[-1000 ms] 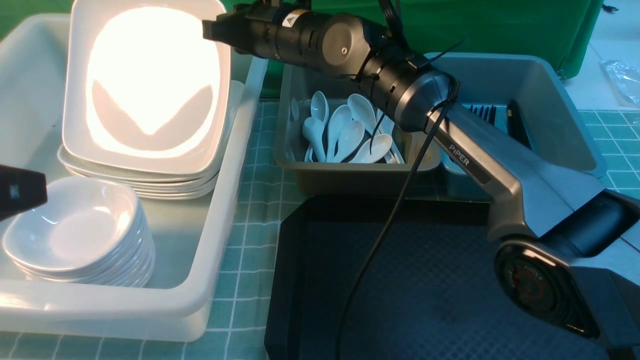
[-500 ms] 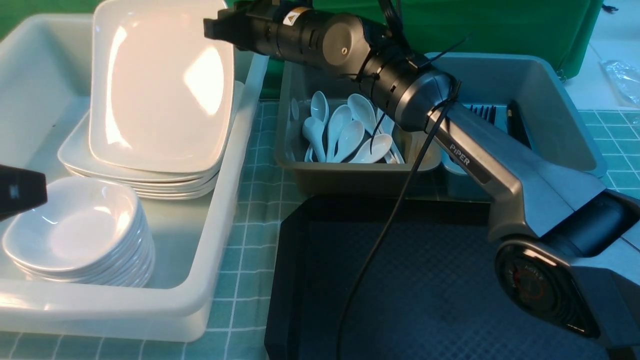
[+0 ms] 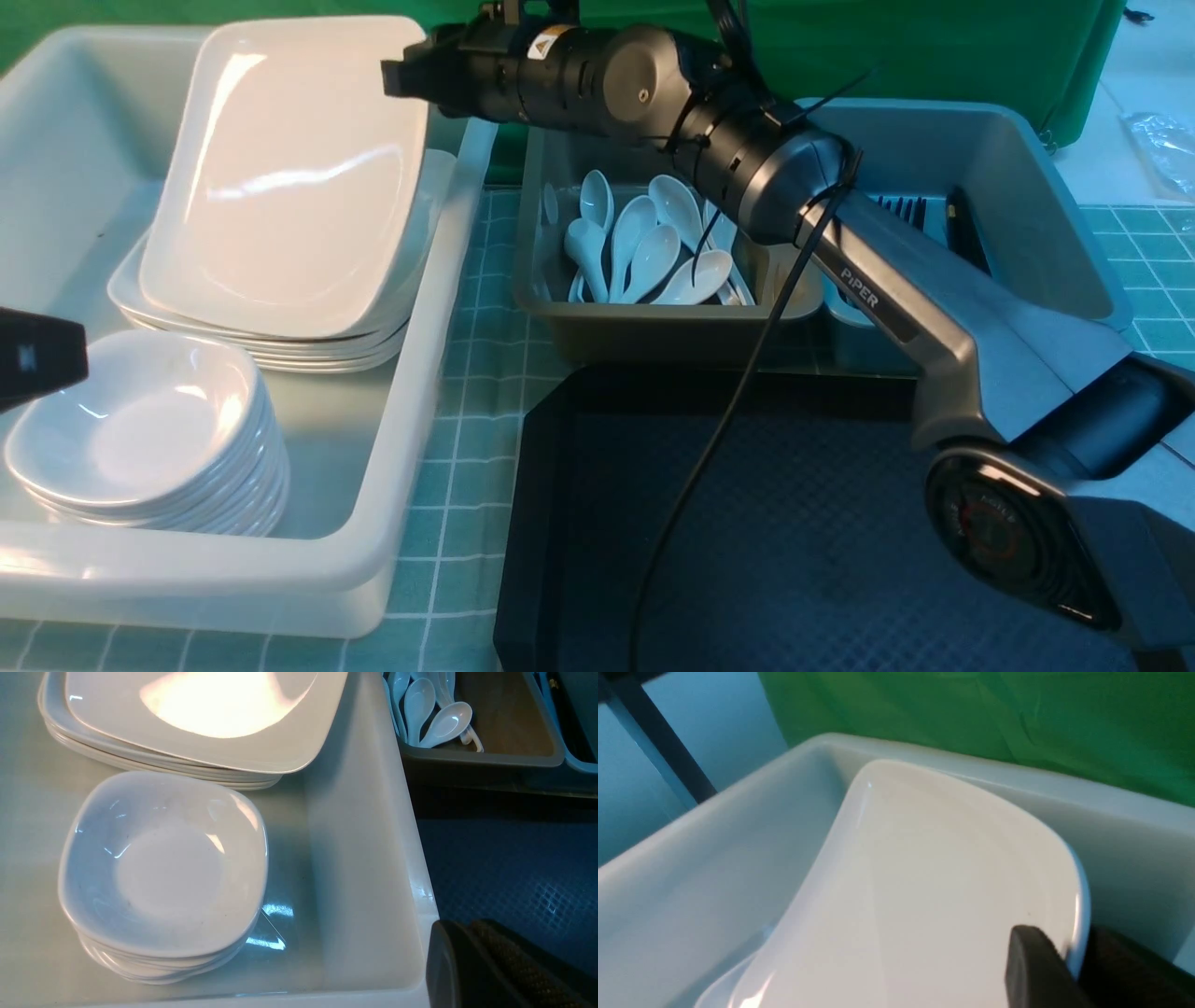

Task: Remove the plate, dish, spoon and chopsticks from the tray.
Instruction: Use the right arm to put the plate into the large storage box on the left

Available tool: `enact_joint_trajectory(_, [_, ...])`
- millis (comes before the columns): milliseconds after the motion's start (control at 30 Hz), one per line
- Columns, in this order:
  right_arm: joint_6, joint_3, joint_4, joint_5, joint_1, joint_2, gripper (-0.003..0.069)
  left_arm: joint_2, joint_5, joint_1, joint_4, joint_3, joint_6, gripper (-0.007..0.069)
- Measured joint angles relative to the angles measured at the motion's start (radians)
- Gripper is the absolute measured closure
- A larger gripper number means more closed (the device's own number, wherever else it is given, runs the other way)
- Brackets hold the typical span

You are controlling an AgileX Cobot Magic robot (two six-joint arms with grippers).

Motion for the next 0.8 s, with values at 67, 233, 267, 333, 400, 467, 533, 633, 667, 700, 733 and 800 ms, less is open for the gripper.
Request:
enact_joint_trajectory(67, [0.006,0.000,-0.027,0.015,-0.001,0.000,0.0494,0.000,0.000,0.000,0.000,0.000,0.001,0.0616])
enact_joint_trajectory(233, [0.010,-0.002,-0.049,0.030,-0.001,0.002,0.0490,0.000,0.000,0.000,0.000,0.000,0.005,0.0616])
enact_joint_trajectory(267, [0.010,-0.006,-0.052,0.034,-0.001,0.008,0.0489,0.000,0.002,0.000,0.000,0.000,0.005,0.0616])
enact_joint_trajectory(333, [0.010,-0.008,-0.054,0.036,-0.002,0.020,0.0480,0.000,0.004,0.000,0.000,0.000,0.008,0.0616])
enact_joint_trajectory(400, [0.011,-0.008,-0.055,0.039,-0.002,0.028,0.0473,0.000,0.004,0.000,0.000,0.000,0.013,0.0616])
enact_joint_trajectory(467, [0.010,-0.008,-0.059,0.060,-0.002,0.046,0.0435,0.000,0.006,0.000,0.000,0.000,0.021,0.0616])
enact_joint_trajectory(533, [0.007,-0.008,-0.058,0.066,0.000,0.053,0.0380,0.000,0.006,0.000,0.000,0.000,0.021,0.0616])
enact_joint_trajectory(633, [0.006,-0.008,-0.060,0.072,0.000,0.046,0.0300,0.000,0.006,0.000,0.000,0.000,0.022,0.0616])
enact_joint_trajectory(667, [0.006,-0.008,-0.060,0.073,0.000,0.044,0.0281,0.000,0.006,0.000,0.000,0.000,0.022,0.0616])
enact_joint_trajectory(700, [0.006,-0.008,-0.062,0.076,0.000,0.041,0.0262,0.000,0.007,0.000,0.000,0.000,0.022,0.0616])
enact_joint_trajectory(733, [0.006,-0.008,-0.065,0.079,0.000,0.035,0.0246,0.000,0.007,0.000,0.000,0.000,0.022,0.0616])
enact_joint_trajectory(800, [0.007,-0.008,-0.076,0.085,0.000,0.026,0.0223,0.000,0.007,0.000,0.000,0.000,0.022,0.0616])
